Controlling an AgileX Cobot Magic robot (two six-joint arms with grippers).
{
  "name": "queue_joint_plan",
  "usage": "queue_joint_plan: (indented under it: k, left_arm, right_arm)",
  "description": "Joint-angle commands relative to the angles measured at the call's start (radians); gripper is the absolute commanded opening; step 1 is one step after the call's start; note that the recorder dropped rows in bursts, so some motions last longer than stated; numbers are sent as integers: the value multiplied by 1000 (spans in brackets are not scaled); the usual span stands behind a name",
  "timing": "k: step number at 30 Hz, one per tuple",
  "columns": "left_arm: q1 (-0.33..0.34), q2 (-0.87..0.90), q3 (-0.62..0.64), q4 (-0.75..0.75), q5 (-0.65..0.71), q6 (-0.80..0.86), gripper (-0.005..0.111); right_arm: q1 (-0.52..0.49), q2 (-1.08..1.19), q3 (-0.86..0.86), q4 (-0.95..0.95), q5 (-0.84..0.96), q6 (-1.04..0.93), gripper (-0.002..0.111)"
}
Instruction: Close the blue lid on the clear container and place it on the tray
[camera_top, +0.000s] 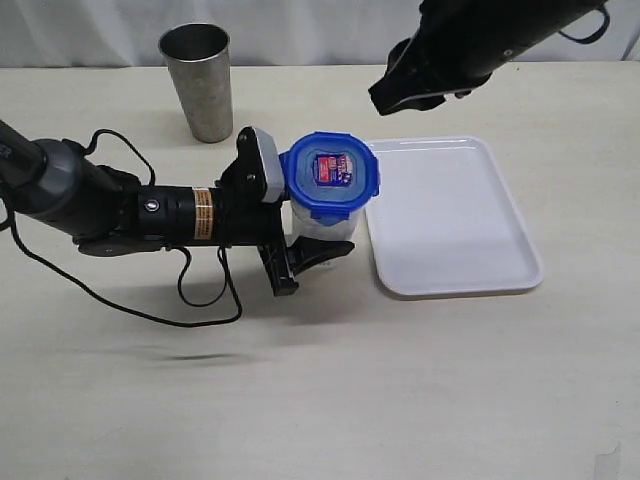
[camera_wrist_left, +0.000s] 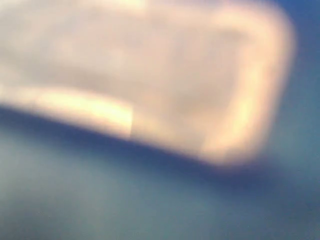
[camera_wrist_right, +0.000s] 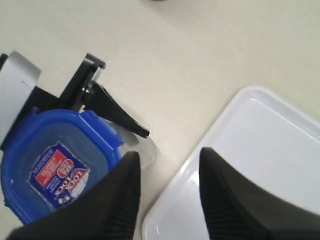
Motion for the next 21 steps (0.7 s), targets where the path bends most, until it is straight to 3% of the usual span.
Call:
queue_joint_plan:
  k: [1, 4, 6, 7, 21]
  left_arm:
    - [-8, 2, 5, -12, 9, -48, 0]
    - [-8, 2, 5, -12, 9, -61, 0]
    - [-8, 2, 5, -12, 9, -81, 0]
    - [-8, -3, 5, -12, 9, -81, 0]
    - [-8, -54, 5, 14, 27, -114, 0]
  right_arm:
    - [-5, -46, 3, 48, 8, 55, 37]
    - [-5, -47, 3, 136, 58, -32, 34]
    - [-5, -47, 17, 211, 78, -102, 20]
    - [-5, -47, 34, 248, 78, -141, 6]
    - [-5, 74, 66, 212, 63, -115, 5]
